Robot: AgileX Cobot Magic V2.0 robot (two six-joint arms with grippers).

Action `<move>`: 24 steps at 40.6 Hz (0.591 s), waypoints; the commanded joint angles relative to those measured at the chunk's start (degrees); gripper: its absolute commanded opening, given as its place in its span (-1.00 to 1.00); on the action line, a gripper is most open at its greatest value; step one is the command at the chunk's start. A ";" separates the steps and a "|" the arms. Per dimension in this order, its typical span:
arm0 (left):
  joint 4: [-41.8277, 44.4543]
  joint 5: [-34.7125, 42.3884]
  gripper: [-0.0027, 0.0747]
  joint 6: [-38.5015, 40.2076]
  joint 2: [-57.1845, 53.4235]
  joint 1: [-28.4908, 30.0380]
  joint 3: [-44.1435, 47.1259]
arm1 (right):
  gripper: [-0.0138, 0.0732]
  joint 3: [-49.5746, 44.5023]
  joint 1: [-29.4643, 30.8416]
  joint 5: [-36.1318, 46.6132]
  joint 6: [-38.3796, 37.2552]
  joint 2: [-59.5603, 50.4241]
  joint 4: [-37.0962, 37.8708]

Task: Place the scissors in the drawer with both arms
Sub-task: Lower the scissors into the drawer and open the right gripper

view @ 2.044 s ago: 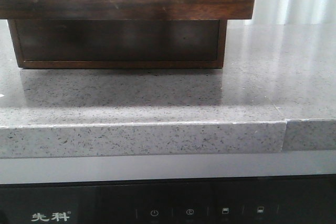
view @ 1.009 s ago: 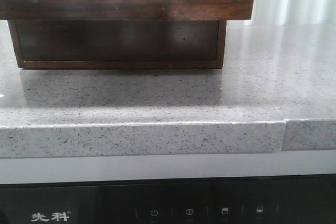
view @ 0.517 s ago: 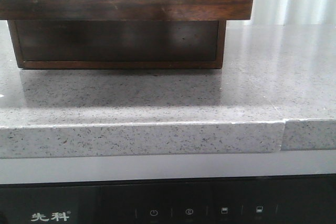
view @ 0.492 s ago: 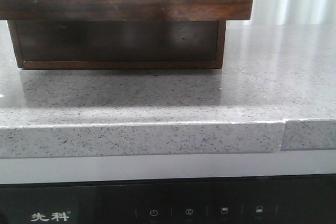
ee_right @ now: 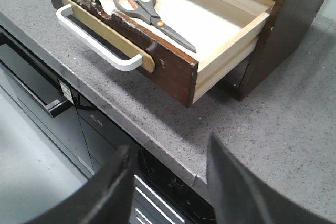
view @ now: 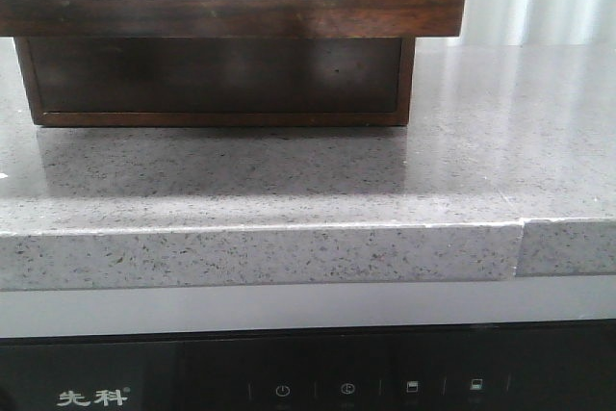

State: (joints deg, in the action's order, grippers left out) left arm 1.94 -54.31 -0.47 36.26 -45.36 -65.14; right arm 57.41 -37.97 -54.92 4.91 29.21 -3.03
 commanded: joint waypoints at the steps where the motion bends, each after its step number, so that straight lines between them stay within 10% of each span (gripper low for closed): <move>1: -0.38 4.65 0.46 0.47 0.58 -0.42 -1.59 | -0.05 1.19 0.06 4.23 -0.14 0.38 0.71; 9: -0.38 4.65 -0.21 0.47 0.58 -0.42 -1.59 | -0.64 1.19 0.06 4.23 -0.14 0.38 0.71; 18: -0.38 4.65 -0.97 0.47 0.58 -0.42 -1.59 | -0.83 1.19 0.06 4.55 -0.14 0.38 0.71; 24: -0.38 4.65 -0.98 0.47 0.58 -0.42 -1.59 | -0.83 1.19 0.06 4.66 -0.14 0.38 0.84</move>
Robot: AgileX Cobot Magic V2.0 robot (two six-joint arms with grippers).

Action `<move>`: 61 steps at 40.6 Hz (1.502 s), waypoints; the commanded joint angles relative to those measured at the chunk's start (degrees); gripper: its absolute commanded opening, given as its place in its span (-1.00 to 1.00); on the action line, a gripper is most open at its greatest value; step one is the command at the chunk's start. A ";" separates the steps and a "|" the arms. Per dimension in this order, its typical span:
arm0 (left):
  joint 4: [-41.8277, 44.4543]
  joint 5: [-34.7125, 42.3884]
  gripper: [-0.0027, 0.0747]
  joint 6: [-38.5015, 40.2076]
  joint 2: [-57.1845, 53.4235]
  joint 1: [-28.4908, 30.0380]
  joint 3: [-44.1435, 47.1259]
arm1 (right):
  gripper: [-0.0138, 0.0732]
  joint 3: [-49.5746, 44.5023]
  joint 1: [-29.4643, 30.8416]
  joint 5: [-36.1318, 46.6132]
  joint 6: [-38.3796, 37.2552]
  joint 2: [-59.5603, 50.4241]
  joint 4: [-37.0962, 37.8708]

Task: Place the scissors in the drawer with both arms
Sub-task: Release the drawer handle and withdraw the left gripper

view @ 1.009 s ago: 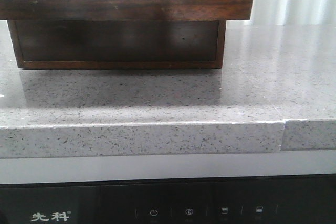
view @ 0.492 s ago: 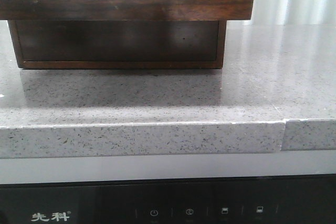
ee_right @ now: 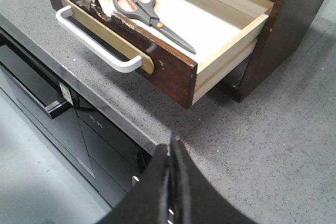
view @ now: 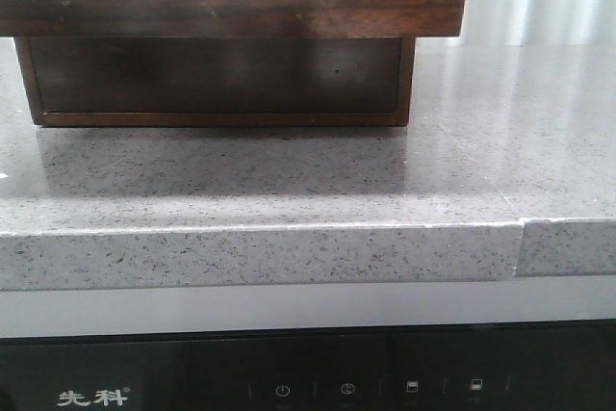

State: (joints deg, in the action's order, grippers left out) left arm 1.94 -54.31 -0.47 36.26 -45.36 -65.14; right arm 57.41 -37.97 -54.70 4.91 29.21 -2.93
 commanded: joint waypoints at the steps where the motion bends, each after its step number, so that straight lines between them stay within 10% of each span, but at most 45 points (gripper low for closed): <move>1: -0.38 4.65 -0.98 0.47 0.58 -0.42 -1.59 | -0.83 1.19 0.06 4.45 -0.14 0.38 0.74; 44: -0.38 4.65 -0.98 0.47 0.46 0.01 0.18 | -0.83 1.19 0.06 4.39 -0.14 0.38 0.74; 61: 2.38 20.93 -0.98 0.47 -7.28 19.56 21.09 | -0.83 1.19 0.06 4.39 -0.14 0.38 0.74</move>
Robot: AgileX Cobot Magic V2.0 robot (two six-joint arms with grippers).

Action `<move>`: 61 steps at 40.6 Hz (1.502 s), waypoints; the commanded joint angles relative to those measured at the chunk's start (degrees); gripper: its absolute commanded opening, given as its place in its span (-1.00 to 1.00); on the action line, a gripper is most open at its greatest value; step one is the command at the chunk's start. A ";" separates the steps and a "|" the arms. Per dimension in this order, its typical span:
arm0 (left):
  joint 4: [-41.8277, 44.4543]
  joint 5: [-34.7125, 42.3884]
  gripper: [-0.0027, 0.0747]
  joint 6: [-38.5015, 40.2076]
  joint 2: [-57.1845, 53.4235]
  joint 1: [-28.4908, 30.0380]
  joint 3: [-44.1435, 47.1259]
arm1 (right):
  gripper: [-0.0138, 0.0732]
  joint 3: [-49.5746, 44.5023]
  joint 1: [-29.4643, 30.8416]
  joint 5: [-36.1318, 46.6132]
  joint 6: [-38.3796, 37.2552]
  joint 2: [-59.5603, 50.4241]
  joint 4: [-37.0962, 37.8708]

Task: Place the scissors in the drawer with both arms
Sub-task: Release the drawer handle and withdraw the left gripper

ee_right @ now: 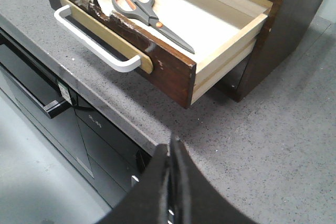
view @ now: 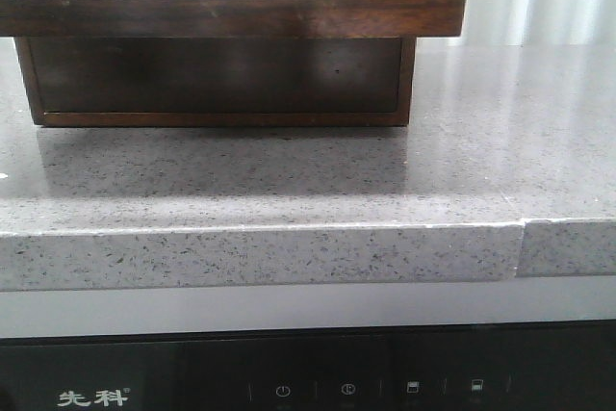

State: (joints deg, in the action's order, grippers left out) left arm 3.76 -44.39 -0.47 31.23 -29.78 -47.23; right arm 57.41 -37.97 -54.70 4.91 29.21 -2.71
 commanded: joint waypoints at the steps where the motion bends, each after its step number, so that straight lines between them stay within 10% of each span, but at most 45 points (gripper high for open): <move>1: 0.56 13.47 -0.98 0.47 -3.44 5.48 5.14 | -0.83 1.19 0.06 4.39 -0.14 0.38 0.52; 25: -2.09 46.62 -0.98 0.47 -28.41 29.20 41.87 | -0.83 1.19 0.06 4.39 -0.14 0.38 0.52; 61: -4.50 49.98 -0.98 0.47 -32.46 28.62 48.90 | -0.83 1.19 0.06 4.34 -0.14 0.38 0.52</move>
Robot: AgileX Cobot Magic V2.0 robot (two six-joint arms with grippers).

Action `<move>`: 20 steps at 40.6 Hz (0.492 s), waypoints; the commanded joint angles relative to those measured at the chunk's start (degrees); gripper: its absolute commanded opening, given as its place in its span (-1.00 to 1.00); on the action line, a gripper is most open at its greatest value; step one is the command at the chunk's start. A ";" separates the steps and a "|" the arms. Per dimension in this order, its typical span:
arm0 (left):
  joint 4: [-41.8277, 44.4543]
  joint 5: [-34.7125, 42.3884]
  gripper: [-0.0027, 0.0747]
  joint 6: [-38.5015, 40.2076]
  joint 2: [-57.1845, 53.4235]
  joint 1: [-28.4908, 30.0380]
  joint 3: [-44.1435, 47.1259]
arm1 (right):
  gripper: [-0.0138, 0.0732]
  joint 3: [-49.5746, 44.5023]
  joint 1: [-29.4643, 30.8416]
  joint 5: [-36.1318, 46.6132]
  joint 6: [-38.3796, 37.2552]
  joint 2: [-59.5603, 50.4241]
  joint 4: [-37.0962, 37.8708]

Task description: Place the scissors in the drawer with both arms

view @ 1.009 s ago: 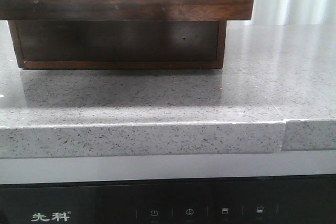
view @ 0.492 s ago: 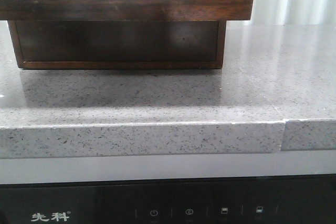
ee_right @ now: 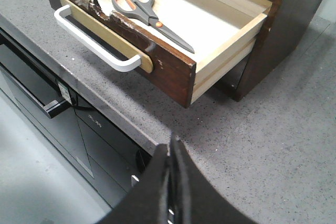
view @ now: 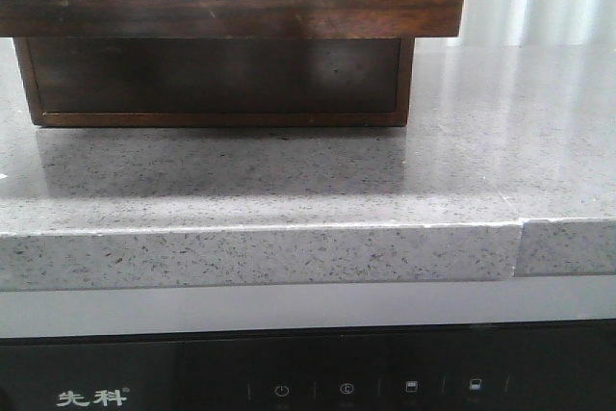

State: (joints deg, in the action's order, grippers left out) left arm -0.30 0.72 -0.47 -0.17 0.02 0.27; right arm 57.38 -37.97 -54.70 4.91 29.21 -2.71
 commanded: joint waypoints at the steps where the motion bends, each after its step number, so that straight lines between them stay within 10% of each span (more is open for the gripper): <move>1: -0.43 4.87 -0.98 0.47 -1.07 -1.39 1.41 | -0.83 1.22 0.06 4.34 -0.14 0.38 0.52; 20: -0.43 4.88 -0.98 0.47 -0.98 -2.45 1.41 | -0.83 1.22 0.06 4.34 -0.14 0.38 0.52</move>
State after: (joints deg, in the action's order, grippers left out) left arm -0.40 0.72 -0.47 -0.17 -2.01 0.27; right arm 57.38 -37.97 -54.70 4.91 29.21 -2.71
